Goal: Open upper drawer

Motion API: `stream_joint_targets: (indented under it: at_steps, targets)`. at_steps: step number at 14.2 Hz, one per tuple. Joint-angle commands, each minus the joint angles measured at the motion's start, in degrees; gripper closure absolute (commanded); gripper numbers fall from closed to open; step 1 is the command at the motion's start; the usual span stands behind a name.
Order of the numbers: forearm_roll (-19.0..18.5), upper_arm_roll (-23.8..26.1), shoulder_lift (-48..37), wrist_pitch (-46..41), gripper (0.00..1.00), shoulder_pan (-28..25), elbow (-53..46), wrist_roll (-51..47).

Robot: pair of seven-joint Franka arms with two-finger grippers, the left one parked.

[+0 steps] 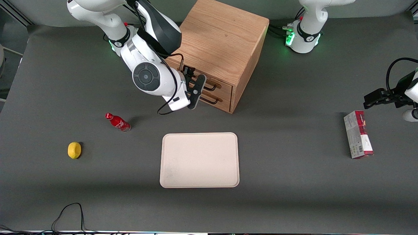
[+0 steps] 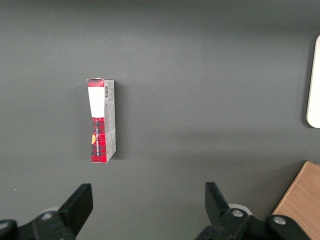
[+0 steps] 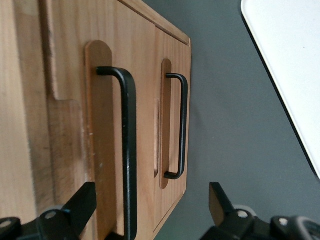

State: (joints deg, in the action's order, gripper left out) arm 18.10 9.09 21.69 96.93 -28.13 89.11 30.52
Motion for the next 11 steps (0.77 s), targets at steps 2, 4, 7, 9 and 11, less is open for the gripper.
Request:
stream_joint_targets:
  at_steps: [2, 4, 7, 9, 11]
  targets:
    - [1.6, -0.5, -2.9, 3.6, 0.00, -0.5, 5.2, 1.7]
    - [1.6, -0.5, -2.8, 4.5, 0.00, -0.6, 5.4, 1.7]
    - [1.6, -0.6, -2.6, 6.5, 0.00, -2.3, 6.6, 1.4]
    - [1.6, -0.6, -2.4, 7.0, 0.00, -2.5, 6.6, 1.3]
    - [1.6, -0.6, -2.3, 7.4, 0.00, -2.5, 6.8, 1.3]
